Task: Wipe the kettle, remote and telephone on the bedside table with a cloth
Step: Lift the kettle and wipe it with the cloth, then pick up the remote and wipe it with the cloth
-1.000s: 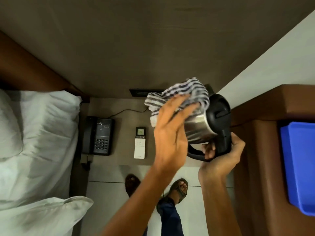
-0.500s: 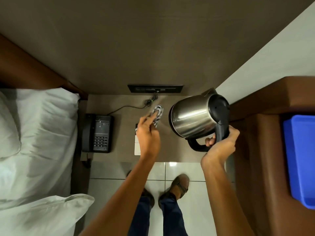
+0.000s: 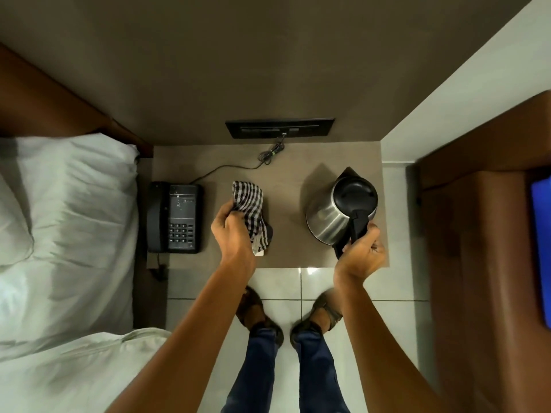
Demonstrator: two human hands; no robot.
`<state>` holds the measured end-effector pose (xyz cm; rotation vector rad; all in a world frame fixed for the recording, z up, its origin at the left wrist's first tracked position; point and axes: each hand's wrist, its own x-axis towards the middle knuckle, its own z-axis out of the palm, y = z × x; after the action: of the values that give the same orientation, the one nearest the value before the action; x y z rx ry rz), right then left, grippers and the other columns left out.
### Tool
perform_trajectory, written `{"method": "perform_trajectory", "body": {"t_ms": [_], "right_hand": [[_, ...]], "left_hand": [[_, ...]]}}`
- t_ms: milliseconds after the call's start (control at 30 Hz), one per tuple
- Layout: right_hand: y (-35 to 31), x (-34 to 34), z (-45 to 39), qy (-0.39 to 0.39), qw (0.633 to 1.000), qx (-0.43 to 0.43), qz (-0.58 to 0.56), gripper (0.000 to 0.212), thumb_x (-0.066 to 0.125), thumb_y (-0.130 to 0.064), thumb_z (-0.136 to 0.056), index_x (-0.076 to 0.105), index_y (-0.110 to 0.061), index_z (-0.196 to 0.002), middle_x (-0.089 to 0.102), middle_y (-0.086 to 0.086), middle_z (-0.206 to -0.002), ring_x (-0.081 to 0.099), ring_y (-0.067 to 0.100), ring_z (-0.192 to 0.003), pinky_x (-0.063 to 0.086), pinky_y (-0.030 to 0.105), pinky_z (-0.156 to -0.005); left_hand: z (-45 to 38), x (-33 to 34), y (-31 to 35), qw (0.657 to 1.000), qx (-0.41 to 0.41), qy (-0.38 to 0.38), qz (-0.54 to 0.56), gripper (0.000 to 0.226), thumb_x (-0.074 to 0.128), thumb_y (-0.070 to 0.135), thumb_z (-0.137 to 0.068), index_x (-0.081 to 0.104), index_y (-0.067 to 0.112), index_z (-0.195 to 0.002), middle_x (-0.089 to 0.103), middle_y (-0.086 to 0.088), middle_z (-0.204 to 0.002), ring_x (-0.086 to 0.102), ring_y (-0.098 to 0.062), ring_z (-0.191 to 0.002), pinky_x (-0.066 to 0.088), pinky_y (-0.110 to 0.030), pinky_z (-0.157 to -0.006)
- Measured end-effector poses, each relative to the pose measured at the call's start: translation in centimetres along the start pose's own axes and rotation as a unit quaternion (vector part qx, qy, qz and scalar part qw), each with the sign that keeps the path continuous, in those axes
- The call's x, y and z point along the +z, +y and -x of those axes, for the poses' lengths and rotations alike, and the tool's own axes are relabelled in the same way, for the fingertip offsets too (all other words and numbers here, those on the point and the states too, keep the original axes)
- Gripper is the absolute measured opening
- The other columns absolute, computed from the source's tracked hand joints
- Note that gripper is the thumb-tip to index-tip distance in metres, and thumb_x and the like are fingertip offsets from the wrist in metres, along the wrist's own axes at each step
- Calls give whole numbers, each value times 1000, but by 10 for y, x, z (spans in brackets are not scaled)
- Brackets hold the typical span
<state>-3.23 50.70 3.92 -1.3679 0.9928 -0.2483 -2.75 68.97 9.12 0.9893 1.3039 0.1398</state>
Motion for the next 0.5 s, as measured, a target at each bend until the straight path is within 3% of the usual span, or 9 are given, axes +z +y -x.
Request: {"method": "perform_trajectory", "body": {"t_ms": [67,133,200,333,433,500], "right_hand": [[14,-2,1,6,1000,2,4,51,53,-27,-104,65,-32,-54,57,-7,-57,55,11,-57,48,30,-57],[24,-4,1,14,1000,-1,2,49,52,-27,-103,64,-32,-56,57,-14,-55,56,2,-53,48,22,-54],[32,-7,-1,11,1000,-23,7,45,51,-25,-103,58,-28,-59,54,-12,-54,52,0,-51,45,16,-50],[44,-10,0,-8,999,-39,25,38,47,-24,-101,54,-19,-65,49,2,-61,48,4,-53,43,18,-51],[45,-9,1,-20,999,-37,31,36,45,-24,-104,60,-20,-72,55,0,-68,55,9,-64,48,30,-60],[47,-16,2,-38,999,4,33,37,41,-37,-109,67,-20,-89,64,2,-83,63,13,-80,54,33,-77]], "left_hand": [[-3,-7,-10,1000,10,-4,-4,40,48,-5,-94,66,31,-94,69,3,-106,68,-19,-105,59,-41,-94],[-7,-12,-19,1000,11,-1,-1,39,49,-3,-95,66,32,-94,67,5,-108,67,-17,-106,58,-40,-95],[-12,-17,-25,1000,12,3,-1,39,49,-2,-95,65,34,-94,68,6,-107,66,-14,-103,58,-34,-87],[-23,-22,-23,1000,17,13,-5,43,46,-5,-95,68,31,-96,69,8,-105,66,-12,-99,55,-28,-78],[-29,-25,-19,998,51,-1,-37,43,43,-5,-96,71,23,-114,70,5,-115,66,-13,-108,59,-31,-87],[-25,-26,-16,991,93,-30,-91,44,40,-4,-99,67,14,-128,68,-4,-130,65,-19,-120,59,-38,-101]]}}
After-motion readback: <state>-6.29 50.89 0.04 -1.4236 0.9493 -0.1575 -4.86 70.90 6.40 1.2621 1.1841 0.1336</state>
